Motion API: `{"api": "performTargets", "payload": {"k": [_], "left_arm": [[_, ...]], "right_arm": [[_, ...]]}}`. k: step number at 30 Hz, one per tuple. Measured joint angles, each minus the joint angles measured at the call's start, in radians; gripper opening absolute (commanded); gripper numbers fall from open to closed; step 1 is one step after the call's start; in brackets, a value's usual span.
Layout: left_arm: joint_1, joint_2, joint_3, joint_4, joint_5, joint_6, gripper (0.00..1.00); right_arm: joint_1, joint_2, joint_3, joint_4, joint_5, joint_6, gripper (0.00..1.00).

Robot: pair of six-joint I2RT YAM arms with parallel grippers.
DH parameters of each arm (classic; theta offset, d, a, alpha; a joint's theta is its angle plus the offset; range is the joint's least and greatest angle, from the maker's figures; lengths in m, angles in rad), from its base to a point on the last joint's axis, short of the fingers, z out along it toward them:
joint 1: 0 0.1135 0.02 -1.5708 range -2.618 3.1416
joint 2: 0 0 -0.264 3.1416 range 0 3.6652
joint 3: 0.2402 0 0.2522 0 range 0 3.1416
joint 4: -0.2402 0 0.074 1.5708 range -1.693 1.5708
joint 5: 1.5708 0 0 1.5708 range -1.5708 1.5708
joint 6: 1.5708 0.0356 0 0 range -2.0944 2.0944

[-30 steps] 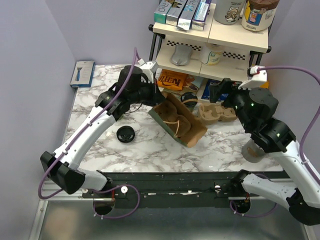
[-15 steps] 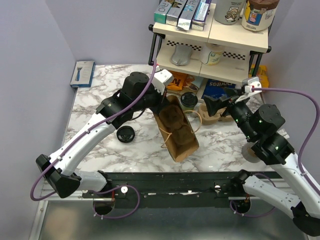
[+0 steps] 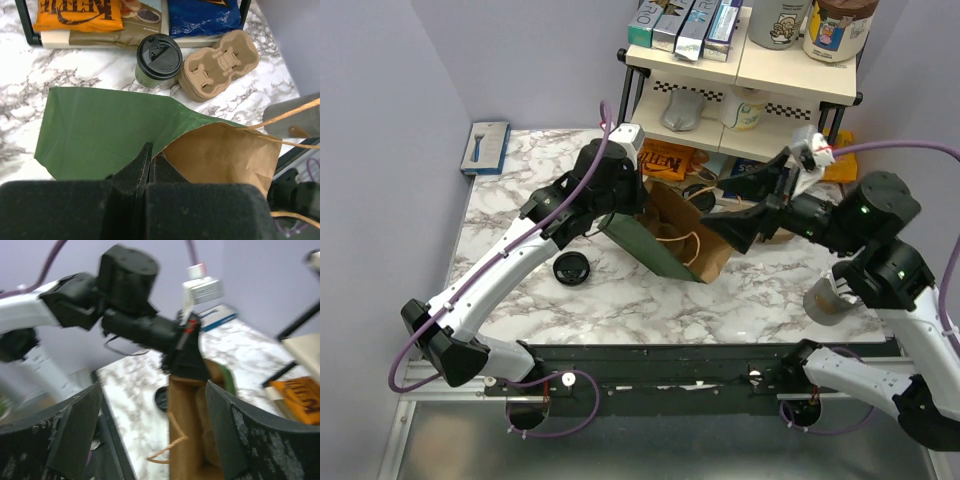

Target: Pack the takeout coffee

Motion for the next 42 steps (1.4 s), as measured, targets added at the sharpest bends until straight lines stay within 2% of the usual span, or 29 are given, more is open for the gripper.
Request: {"api": "performTargets", "payload": {"k": [1,5,9,10,13,15,16,19,25,30,36,40,42], "left_arm": [[0.0,0.0,-0.002,-0.002,-0.008,-0.019,0.0],[0.0,-0.01,-0.019,-0.002,-0.027,-0.083,0.0],[0.0,-0.031,-0.049,-0.002,-0.035,-0.126,0.0],[0.0,-0.037,-0.056,-0.002,-0.035,-0.135,0.0],[0.0,-0.052,-0.067,-0.001,-0.035,-0.149,0.0],[0.0,-0.056,-0.069,-0.001,-0.035,-0.152,0.0],[0.0,-0.056,-0.069,-0.001,-0.035,-0.153,0.0],[0.0,-0.056,-0.069,-0.002,-0.035,-0.155,0.0],[0.0,-0.055,-0.068,-0.002,-0.034,-0.171,0.0],[0.0,-0.055,-0.067,-0.004,-0.034,-0.178,0.0],[0.0,-0.046,-0.054,-0.034,-0.042,-0.192,0.0],[0.008,-0.044,-0.048,-0.04,-0.049,-0.202,0.0],[0.011,-0.044,-0.048,-0.04,-0.049,-0.202,0.0]], "right_arm": [[0.0,0.024,0.014,-0.013,-0.043,0.016,0.76],[0.01,0.153,0.07,-0.092,-0.095,0.063,0.63],[0.048,0.262,0.062,-0.148,0.039,0.113,0.52],[0.066,0.28,0.058,-0.162,0.077,0.125,0.43],[0.109,0.307,0.026,-0.176,0.192,0.151,0.33],[0.124,0.305,-0.012,-0.173,0.235,0.153,0.31],[0.132,0.3,-0.04,-0.166,0.256,0.148,0.27],[0.147,0.282,-0.133,-0.115,0.298,0.118,0.21],[0.167,0.271,-0.315,0.05,0.287,-0.019,0.18],[0.17,0.332,-0.358,0.15,0.223,-0.208,0.18],[0.171,0.312,-0.454,0.237,0.148,-0.394,0.17],[0.171,0.288,-0.495,0.233,0.111,-0.475,0.1],[0.171,0.307,-0.489,0.226,0.106,-0.5,0.1]]}}
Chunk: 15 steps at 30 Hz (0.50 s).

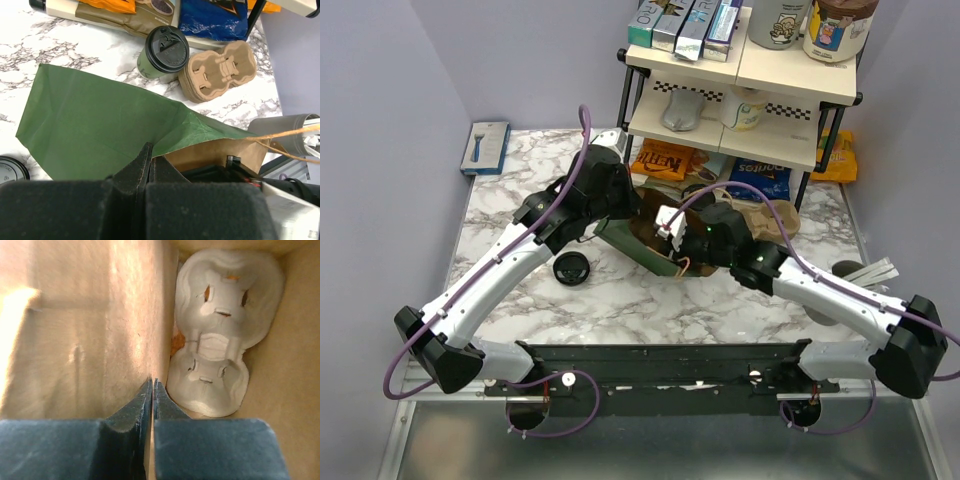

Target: Pack the takeout coffee

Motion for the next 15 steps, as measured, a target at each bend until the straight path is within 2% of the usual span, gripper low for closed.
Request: {"api": "performTargets", "payload": {"k": [6,15], "left_arm": [[0.002,0.0,0.0,0.0,0.011,0.006,0.0],[0.002,0.002,0.013,-0.017,0.023,0.023,0.0]], "right_arm": [[0.0,0.115,0.062,-0.044,0.029,-0.008,0.08],[0.0,0.199,0.089,-0.06,0.088,-0.009,0.01]]}}
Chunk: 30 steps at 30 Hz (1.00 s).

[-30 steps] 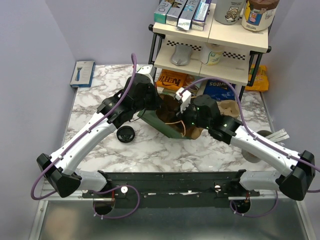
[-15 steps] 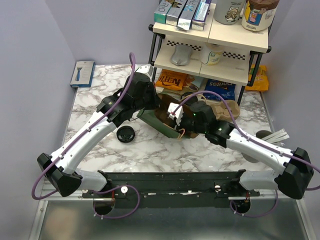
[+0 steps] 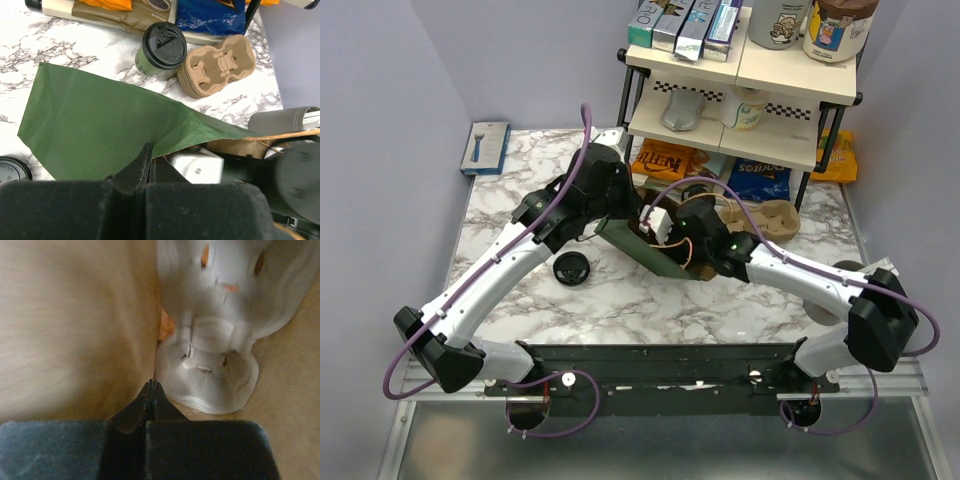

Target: Pack the takeout coffee

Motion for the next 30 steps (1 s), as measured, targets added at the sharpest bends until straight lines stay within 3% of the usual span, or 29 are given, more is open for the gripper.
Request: {"api": "performTargets", "payload": {"k": [17,30], "left_arm": [[0.021,0.01,0.019,-0.039,0.003,0.042,0.0],[0.018,0.012,0.019,-0.018,-0.019,0.042,0.0]], "right_arm": [[-0.014,0.178,0.119,-0.061,0.14,0.099,0.01],[-0.018,0.263,0.1,-0.151,0.172,0.126,0.01]]}}
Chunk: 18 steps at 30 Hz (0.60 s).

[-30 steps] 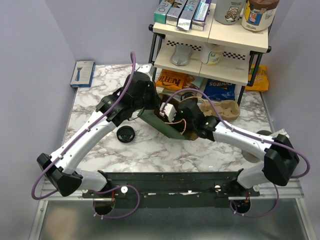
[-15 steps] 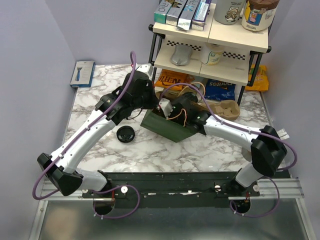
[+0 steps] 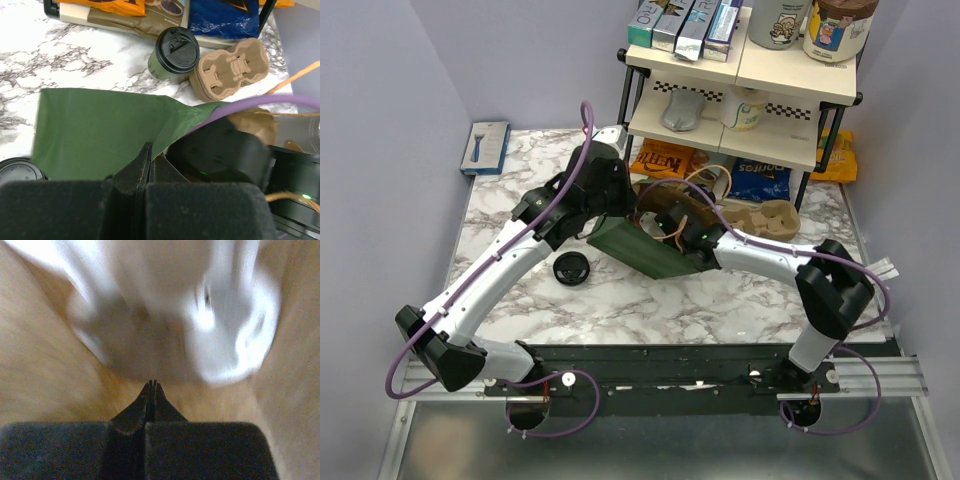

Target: Pack the takeout coffee

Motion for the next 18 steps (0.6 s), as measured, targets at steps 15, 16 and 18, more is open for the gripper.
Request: {"api": "performTargets", "payload": {"k": [15,16,18], "left_arm": [[-0.001,0.0,-0.001,0.036,0.01,0.006,0.0],[-0.001,0.0,-0.001,0.05,0.016,0.004,0.0],[-0.004,0.0,-0.001,0.079,0.036,-0.006,0.0]], "right_arm": [[0.0,0.046,0.055,-0.061,0.009,0.006,0.01],[0.0,0.032,0.048,-0.051,0.003,0.005,0.01],[0.0,-0.012,0.013,-0.022,-0.013,-0.003,0.01]]}}
